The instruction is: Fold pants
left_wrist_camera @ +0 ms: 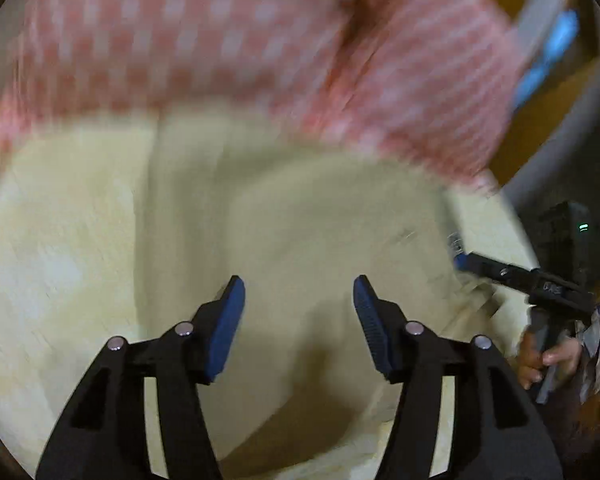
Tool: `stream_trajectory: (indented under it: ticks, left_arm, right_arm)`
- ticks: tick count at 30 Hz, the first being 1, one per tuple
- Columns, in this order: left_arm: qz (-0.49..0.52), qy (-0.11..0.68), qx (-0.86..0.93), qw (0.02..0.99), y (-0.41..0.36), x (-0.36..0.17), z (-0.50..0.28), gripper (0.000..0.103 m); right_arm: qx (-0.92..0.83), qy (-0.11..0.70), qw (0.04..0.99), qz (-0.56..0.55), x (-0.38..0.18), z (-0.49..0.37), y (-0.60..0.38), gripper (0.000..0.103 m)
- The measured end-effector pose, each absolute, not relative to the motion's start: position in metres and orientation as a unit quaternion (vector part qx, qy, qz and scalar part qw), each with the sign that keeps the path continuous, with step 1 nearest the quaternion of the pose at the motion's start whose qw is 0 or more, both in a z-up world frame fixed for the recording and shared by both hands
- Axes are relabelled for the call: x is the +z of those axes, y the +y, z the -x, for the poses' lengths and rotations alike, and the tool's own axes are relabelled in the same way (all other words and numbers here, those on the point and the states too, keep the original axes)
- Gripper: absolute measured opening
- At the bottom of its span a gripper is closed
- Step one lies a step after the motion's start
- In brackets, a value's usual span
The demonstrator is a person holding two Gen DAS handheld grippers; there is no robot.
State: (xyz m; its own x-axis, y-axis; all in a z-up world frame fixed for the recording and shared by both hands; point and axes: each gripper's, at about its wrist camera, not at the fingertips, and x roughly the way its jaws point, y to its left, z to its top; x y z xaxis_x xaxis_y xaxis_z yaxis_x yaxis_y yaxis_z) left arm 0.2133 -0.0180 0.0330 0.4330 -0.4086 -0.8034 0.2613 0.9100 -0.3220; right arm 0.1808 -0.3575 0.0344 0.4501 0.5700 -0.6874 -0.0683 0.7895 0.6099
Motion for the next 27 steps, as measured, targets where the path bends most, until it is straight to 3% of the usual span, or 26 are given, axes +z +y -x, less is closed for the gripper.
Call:
stream_trajectory:
  ticks: [1, 3, 5, 6, 7, 11, 20, 27]
  left_arm:
    - [0.061, 0.472, -0.177, 0.862, -0.019, 0.032, -0.212, 0.035]
    - [0.023, 0.468, -0.135, 0.873, -0.025, 0.039, -0.202, 0.034]
    - [0.015, 0.442, -0.116, 0.889, -0.023, 0.053, -0.173, 0.063]
    - [0.002, 0.421, -0.099, 0.902, -0.022, 0.059, -0.151, 0.071]
    - [-0.016, 0.404, -0.078, 0.911, -0.022, 0.063, -0.13, 0.082]
    - [-0.074, 0.364, -0.018, 0.928, -0.028, 0.057, -0.051, 0.095]
    - [-0.072, 0.388, 0.006, 0.919, -0.028, 0.014, -0.012, 0.101]
    - [-0.019, 0.37, -0.003, 0.929, -0.014, 0.007, -0.006, 0.101]
  right_arm:
    - [0.177, 0.487, 0.815, -0.26, 0.037, -0.18, -0.363, 0.054]
    - [0.133, 0.493, 0.824, -0.245, 0.056, -0.167, -0.365, 0.055]
    - [0.115, 0.466, 0.854, -0.2, 0.079, -0.138, -0.354, 0.081]
    - [0.116, 0.443, 0.872, -0.17, 0.088, -0.113, -0.343, 0.096]
    - [0.117, 0.432, 0.882, -0.151, 0.092, -0.095, -0.336, 0.098]
    - [0.103, 0.417, 0.9, -0.078, 0.083, -0.031, -0.292, 0.099]
    - [0.049, 0.421, 0.906, 0.006, 0.04, -0.005, -0.235, 0.102]
    - [0.031, 0.398, 0.917, -0.006, 0.034, -0.001, -0.233, 0.102]
